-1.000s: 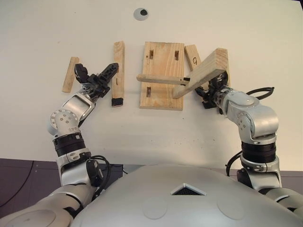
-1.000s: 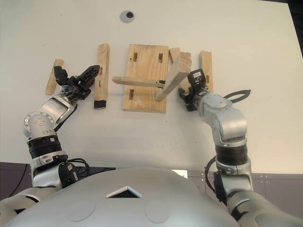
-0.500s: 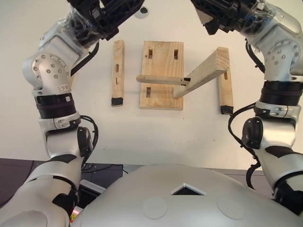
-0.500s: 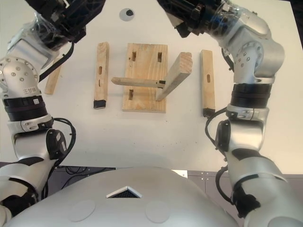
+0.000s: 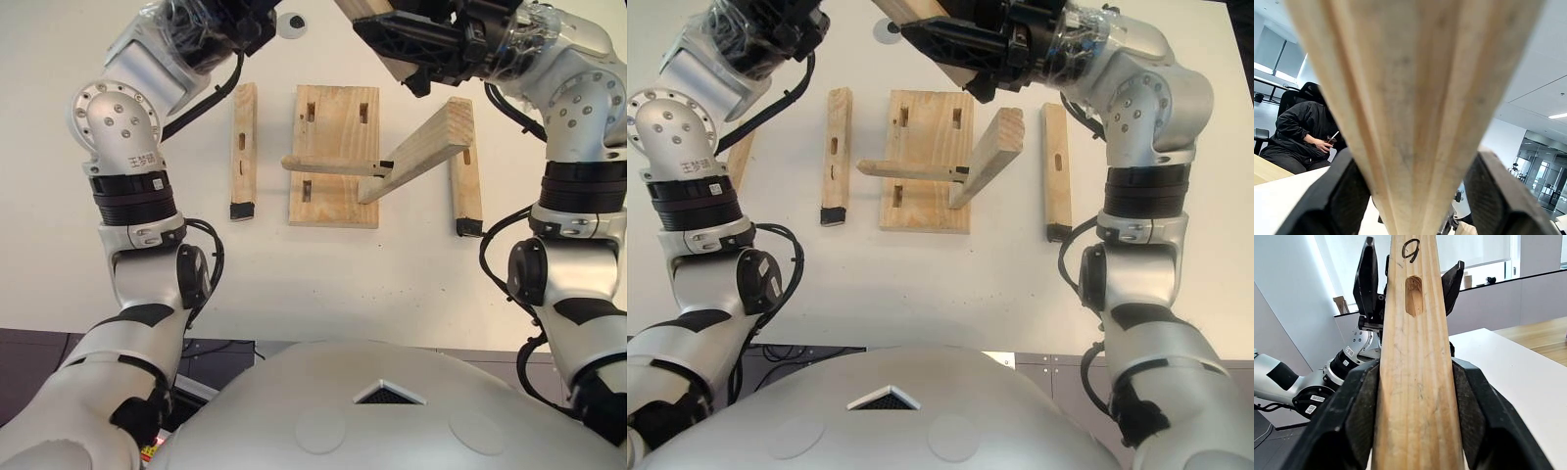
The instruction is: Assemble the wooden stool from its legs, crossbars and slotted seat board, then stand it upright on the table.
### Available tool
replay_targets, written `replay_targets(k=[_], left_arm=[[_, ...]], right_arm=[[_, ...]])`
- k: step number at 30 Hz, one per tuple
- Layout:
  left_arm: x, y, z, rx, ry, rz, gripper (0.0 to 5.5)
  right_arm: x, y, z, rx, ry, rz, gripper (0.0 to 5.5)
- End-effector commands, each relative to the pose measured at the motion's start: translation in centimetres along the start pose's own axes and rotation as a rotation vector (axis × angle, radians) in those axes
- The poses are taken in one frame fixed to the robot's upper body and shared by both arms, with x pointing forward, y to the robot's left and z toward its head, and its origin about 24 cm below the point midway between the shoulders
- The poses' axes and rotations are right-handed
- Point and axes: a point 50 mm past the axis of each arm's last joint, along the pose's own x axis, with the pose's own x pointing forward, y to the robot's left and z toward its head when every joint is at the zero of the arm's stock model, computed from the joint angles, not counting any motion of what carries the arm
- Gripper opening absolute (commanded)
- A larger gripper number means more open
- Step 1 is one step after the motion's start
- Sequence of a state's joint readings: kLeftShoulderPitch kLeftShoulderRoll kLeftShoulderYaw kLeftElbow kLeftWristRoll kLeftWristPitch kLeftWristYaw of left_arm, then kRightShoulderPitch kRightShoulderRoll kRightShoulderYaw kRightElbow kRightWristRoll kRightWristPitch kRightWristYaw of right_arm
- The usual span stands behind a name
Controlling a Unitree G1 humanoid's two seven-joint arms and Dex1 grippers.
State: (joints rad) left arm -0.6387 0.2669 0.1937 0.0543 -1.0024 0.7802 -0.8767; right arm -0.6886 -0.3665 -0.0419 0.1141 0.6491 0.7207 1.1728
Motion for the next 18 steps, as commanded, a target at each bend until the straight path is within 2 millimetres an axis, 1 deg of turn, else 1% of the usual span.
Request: replay_targets(k=[1, 3, 5, 6, 9, 11, 12, 14, 15, 18], left_arm=[[0.2, -0.3, 0.3, 0.022, -0.018, -0.015, 2.24], [0.2, -0.2, 0.5, 0.030, -0.035, -0.011, 2.12], [0.1, -0.2, 0.7, 0.054, -0.048, -0.009, 2.11], [0.0, -0.2, 0.8, 0.073, -0.057, -0.008, 2.10], [-0.6, 0.4, 0.6, 0.140, -0.040, 0.030, 2.10], [-1.6, 0.9, 0.3, 0.169, -0.019, 0.064, 2.10], [-2.4, 1.2, 0.1, 0.183, -0.005, 0.086, 2.10], [-4.6, 1.9, -0.6, 0.205, 0.048, 0.143, 2.10], [-6.0, 2.3, -1.0, 0.212, 0.077, 0.183, 2.10], [-9.6, 2.7, -2.2, 0.188, 0.134, 0.253, 2.10]], right_arm=[[0.1, 0.1, 1.0, -0.006, -0.035, -0.001, 2.03], [0.2, 0.2, 1.0, 0.001, -0.037, 0.003, 2.03], [0.3, 0.1, 0.9, 0.005, -0.036, -0.009, 2.03], [0.3, -0.2, 0.8, 0.012, -0.027, -0.032, 2.40], [0.0, -0.6, 0.1, 0.009, 0.013, -0.068, 2.91], [-0.5, -0.7, -0.1, -0.005, 0.039, -0.084, 3.35], [-1.0, -0.8, -0.2, -0.024, 0.053, -0.106, 3.56], [-2.5, -1.2, 0.1, -0.052, 0.060, -0.162, 3.59], [-3.5, -1.3, 0.4, -0.051, 0.045, -0.188, 3.59], [-5.9, -1.5, 1.0, -0.003, -0.046, -0.259, 3.59]])
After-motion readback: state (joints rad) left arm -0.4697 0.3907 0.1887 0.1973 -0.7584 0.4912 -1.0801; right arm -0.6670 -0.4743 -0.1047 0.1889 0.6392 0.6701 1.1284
